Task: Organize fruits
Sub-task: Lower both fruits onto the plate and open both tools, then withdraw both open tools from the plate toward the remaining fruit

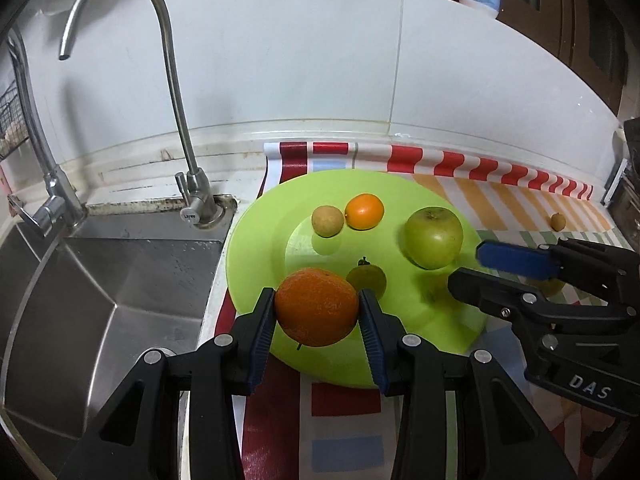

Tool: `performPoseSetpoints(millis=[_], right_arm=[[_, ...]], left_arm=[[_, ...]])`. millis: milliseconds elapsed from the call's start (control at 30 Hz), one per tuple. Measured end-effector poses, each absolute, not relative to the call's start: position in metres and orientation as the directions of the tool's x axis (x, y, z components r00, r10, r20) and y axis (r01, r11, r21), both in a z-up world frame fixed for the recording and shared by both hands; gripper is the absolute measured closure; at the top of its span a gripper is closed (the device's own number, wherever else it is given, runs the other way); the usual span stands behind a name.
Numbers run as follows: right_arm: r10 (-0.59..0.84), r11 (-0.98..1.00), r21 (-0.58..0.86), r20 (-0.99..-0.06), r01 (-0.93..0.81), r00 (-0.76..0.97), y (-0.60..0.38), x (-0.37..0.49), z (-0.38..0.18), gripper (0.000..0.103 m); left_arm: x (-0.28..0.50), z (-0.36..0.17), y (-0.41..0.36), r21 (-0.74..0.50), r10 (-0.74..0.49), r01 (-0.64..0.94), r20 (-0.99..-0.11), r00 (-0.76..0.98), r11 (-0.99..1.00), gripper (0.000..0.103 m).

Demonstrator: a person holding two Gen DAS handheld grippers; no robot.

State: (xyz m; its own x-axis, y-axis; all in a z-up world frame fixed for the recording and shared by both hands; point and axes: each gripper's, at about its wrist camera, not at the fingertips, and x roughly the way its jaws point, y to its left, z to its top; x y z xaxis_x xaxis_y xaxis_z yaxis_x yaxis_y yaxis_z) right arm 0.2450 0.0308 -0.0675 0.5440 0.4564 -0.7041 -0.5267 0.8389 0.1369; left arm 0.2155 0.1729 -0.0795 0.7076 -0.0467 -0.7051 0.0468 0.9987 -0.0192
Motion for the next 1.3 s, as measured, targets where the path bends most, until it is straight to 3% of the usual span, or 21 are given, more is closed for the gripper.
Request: performPoseSetpoints(millis=[67,433,533,667,833,1067,1300], right_arm=[[0.452,0.848,0.142,-0.698,-0.511,0.555,0.027,0.247,-0.066,0.057],[0.418,0.883,0.126,-0.652,-0.453,0.633,-0.004,0.227,-0.041,0.057],[0.405,0.891,0.115,-0.636,-0.438,0.656,-0.012,0.218,-0.033,0.049],[0.395,0.897,0.101,-0.621,-0.431,0.677,-0.023,0.206,-0.023,0.048],[0.376,0.910,0.099,-0.603,-0.402,0.704,-0.041,0.193,-0.012,0.045],[0.321,0.939,0.092,-0.577,-0.331,0.751,-0.075,0.170,0.002,0.034],[0.245,0.967,0.082,-0.555,-0.241,0.795,-0.115,0.149,0.014,0.030]], left_arm=[[0.212,-0.074,0.170,-0.005,-0.037,0.046,-0.686,0.727,0.999,0.053],[0.180,-0.041,0.154,0.003,-0.009,0.014,-0.626,0.780,1.000,0.050],[0.171,-0.033,0.150,0.005,0.005,-0.003,-0.607,0.795,1.000,0.047],[0.159,-0.023,0.139,0.020,0.015,-0.004,-0.581,0.814,1.000,0.039],[0.149,-0.015,0.125,0.026,0.015,0.000,-0.569,0.822,1.000,0.036],[0.131,0.001,0.093,0.038,0.010,0.011,-0.512,0.859,0.999,0.018],[0.116,0.012,0.064,0.028,-0.035,0.055,-0.482,0.875,0.998,0.012]])
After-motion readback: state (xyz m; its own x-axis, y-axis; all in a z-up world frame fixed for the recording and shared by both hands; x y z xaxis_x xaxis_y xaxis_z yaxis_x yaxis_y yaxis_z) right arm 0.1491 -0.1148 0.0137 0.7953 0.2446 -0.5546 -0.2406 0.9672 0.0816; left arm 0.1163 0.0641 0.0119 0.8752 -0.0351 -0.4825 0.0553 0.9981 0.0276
